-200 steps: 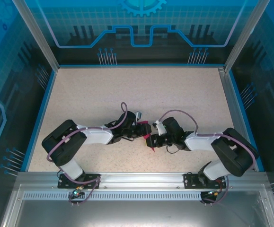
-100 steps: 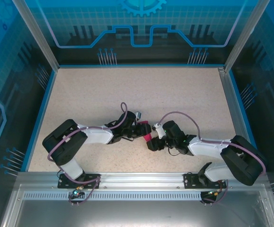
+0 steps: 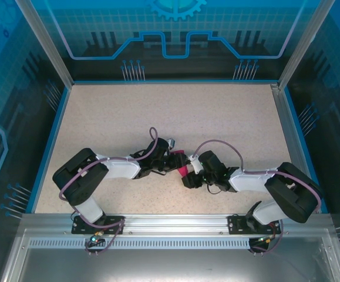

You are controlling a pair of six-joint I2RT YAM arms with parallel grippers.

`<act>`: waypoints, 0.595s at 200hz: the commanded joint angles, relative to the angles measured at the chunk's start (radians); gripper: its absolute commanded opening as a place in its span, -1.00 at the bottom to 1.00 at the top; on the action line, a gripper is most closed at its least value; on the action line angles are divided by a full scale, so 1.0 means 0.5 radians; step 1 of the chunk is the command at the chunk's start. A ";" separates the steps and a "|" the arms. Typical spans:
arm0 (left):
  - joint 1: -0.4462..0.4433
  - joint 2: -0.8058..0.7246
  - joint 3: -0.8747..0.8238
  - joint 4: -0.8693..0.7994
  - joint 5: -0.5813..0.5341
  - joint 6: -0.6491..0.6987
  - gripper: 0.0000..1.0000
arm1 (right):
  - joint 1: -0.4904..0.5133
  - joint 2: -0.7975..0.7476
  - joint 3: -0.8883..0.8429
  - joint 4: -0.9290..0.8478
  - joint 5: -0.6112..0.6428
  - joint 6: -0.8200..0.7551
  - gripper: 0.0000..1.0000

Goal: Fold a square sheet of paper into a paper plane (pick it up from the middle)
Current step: Fold the wing for the fifth time at the center of the table.

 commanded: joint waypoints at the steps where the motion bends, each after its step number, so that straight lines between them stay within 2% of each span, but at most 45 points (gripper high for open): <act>1: 0.010 0.005 0.064 0.006 -0.014 0.015 0.04 | 0.034 0.046 0.033 0.079 0.015 0.014 -0.30; 59: 0.018 -0.008 0.056 -0.009 -0.017 0.027 0.04 | 0.007 0.125 0.016 0.187 -0.048 0.104 -0.72; 119: 0.045 -0.058 0.041 -0.011 0.008 0.069 0.07 | -0.166 0.180 -0.075 0.435 -0.373 0.294 -0.97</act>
